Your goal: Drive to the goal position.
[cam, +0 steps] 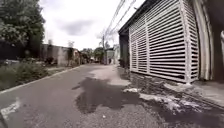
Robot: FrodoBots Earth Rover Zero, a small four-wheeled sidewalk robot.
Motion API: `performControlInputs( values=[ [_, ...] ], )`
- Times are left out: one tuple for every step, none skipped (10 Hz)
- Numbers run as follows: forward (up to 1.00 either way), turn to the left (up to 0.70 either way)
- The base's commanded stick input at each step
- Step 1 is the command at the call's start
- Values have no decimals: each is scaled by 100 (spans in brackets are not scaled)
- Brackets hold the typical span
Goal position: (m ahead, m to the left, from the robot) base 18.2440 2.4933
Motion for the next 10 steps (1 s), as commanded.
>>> performControlInputs(
  values=[
    [50, 0],
    [50, 0],
    [50, 0],
    [50, 0],
    [50, 0],
    [50, 0],
    [50, 0],
    [50, 0],
    [50, 0],
    [50, 0]
  ],
)
